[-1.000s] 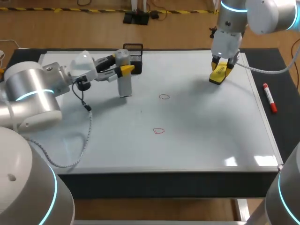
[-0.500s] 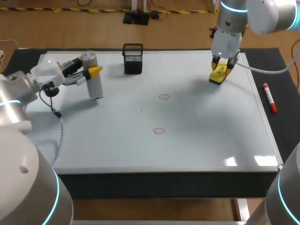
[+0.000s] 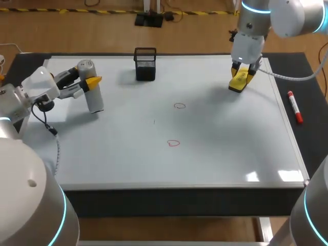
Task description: Pick up the inspection probe, press it on each red-marked spot on the whiteboard one by one, put down the probe, pick up the eraser, and wipe off all the red marks.
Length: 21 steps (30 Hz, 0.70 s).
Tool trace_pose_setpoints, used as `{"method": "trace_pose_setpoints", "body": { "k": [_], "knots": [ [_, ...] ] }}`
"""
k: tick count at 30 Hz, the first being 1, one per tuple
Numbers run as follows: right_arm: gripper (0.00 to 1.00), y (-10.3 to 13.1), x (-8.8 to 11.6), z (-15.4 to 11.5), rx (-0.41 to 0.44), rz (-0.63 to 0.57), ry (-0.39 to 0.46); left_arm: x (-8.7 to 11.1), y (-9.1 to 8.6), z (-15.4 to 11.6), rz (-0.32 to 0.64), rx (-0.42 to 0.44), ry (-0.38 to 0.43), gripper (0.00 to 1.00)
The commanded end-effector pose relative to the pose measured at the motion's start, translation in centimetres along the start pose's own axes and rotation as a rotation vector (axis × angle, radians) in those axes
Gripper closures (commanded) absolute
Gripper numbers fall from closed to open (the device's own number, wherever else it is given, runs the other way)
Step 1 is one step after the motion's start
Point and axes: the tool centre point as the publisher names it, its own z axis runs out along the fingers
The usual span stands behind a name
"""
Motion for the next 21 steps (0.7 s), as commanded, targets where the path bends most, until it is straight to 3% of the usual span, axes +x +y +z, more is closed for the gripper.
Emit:
{"method": "trace_pose_setpoints", "body": {
  "k": [1,9,21],
  "knots": [
    [1.00,-0.1,0.0,-0.1,0.002,-0.001,0.004,0.1,-0.2,-0.1,0.000,-0.002,-0.002,1.00],
    [1.00,2.0,-2.0,-0.4,0.030,-0.070,0.021,0.1,-0.2,-0.1,0.000,-0.002,-0.002,1.00],
    [1.00,9.0,-8.5,0.1,0.116,-0.318,0.081,0.1,-0.2,-0.1,0.000,-0.002,-0.002,1.00]
  ]
}}
